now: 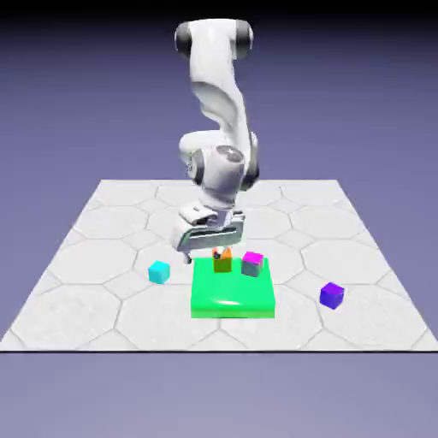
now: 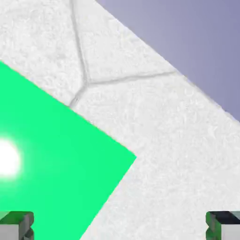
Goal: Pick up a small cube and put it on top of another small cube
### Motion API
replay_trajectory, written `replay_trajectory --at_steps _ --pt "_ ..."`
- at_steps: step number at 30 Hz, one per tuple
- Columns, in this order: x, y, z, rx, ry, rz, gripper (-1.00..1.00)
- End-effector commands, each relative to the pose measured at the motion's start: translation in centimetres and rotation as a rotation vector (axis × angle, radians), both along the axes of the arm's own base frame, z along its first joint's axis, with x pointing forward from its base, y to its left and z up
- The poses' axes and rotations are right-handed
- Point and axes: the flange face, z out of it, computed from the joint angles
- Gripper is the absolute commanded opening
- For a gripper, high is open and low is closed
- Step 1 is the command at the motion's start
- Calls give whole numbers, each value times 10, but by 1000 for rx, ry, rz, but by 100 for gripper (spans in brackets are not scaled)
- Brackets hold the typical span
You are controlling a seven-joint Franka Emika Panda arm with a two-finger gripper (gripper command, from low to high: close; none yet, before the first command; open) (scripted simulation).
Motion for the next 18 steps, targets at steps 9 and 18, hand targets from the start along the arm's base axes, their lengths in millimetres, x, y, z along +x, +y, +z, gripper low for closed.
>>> replay_trajectory --at_steps 9,18 --pt "-83 -37 -81 -260 365 252 0" --pt "-115 -77 -139 -276 415 291 0"
